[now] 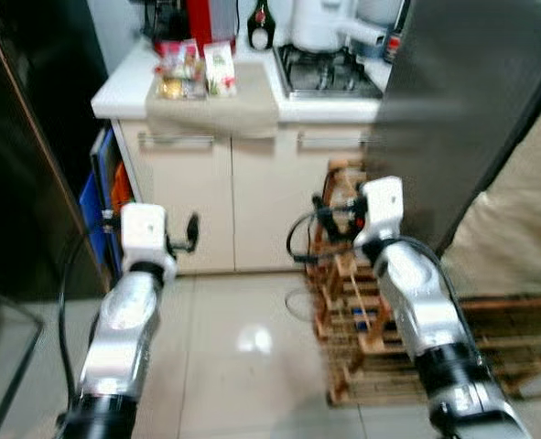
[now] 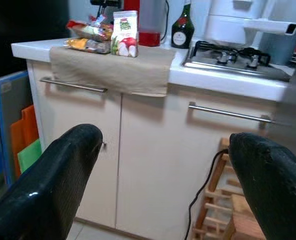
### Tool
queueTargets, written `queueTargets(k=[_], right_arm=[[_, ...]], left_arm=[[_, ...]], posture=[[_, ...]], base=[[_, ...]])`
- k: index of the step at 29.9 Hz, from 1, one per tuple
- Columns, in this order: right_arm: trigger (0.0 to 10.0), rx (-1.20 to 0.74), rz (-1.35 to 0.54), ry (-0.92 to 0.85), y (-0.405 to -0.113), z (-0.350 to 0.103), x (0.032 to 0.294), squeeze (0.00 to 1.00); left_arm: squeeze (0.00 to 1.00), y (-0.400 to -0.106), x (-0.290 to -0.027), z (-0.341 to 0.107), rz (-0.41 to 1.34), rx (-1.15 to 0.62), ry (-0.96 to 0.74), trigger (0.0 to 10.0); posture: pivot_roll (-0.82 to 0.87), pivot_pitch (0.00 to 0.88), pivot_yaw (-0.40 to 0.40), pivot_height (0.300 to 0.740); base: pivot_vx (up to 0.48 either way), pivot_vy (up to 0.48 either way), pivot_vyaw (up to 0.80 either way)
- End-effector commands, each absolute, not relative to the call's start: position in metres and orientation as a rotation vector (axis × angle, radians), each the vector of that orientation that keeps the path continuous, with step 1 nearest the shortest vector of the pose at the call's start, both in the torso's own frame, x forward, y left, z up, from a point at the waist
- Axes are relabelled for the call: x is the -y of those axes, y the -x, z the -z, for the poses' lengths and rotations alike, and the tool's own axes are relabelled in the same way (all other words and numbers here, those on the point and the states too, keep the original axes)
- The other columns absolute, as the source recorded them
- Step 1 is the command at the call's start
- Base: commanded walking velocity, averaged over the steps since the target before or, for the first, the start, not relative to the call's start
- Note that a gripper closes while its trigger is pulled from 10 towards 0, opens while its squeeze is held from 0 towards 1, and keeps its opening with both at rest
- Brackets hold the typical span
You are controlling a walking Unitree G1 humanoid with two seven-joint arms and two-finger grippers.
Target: Restocking fridge
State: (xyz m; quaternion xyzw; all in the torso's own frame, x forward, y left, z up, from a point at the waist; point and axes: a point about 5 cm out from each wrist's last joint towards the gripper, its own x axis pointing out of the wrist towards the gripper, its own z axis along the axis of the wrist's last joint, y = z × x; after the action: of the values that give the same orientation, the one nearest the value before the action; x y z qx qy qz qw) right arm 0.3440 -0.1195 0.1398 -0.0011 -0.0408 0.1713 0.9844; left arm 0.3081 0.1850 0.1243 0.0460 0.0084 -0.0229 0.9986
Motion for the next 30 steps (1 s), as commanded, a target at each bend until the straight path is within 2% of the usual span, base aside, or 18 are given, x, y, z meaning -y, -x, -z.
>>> queueTargets(k=[1,3,6,9,16,22,30], right_arm=[[10.0,0.089,-0.267,0.027,-0.342,-0.134,0.136,0.0],[10.0,0.089,-0.252,0.032,-0.34,-0.132,0.139,0.0],[10.0,0.028,-0.121,0.003,-0.331,-0.113,0.162,0.0],[10.0,0.029,-0.025,-0.016,-0.333,-0.116,0.178,0.0],[10.0,0.125,-0.054,0.028,-0.338,-0.135,0.17,0.0],[10.0,0.112,-0.064,0.012,-0.337,-0.132,0.168,0.0],[10.0,0.127,-0.099,0.034,-0.332,-0.132,0.162,0.0]], left_arm=[[0.0,-0.31,-0.184,-0.128,0.067,-0.004,-0.071,10.0],[0.0,-0.31,-0.185,-0.128,0.064,-0.003,-0.07,10.0],[0.0,-0.306,-0.191,-0.134,0.054,0.031,-0.017,10.0],[0.0,-0.304,-0.188,-0.134,0.049,0.04,0.002,10.0],[0.0,-0.311,-0.178,-0.132,0.099,0.043,0.024,10.0],[0.0,-0.318,-0.174,-0.136,0.124,0.061,0.025,10.0],[0.0,-0.323,-0.168,-0.137,0.178,0.065,0.058,10.0]], posture=[[-0.04,0.0,-0.014,0.74],[-0.04,0.0,-0.019,0.74],[-0.03,0.0,-0.034,0.74],[-0.04,0.0,-0.035,0.74],[-0.06,0.0,-0.017,0.74],[-0.07,0.0,-0.016,0.74],[-0.12,0.0,0.013,0.74]], base=[[0.0,0.0,-0.63],[0.0,0.0,-0.63],[0.0,0.0,-0.61],[0.0,0.0,-0.59],[0.0,0.0,-0.58],[0.0,0.0,-0.59],[0.186,0.393,-0.61]])
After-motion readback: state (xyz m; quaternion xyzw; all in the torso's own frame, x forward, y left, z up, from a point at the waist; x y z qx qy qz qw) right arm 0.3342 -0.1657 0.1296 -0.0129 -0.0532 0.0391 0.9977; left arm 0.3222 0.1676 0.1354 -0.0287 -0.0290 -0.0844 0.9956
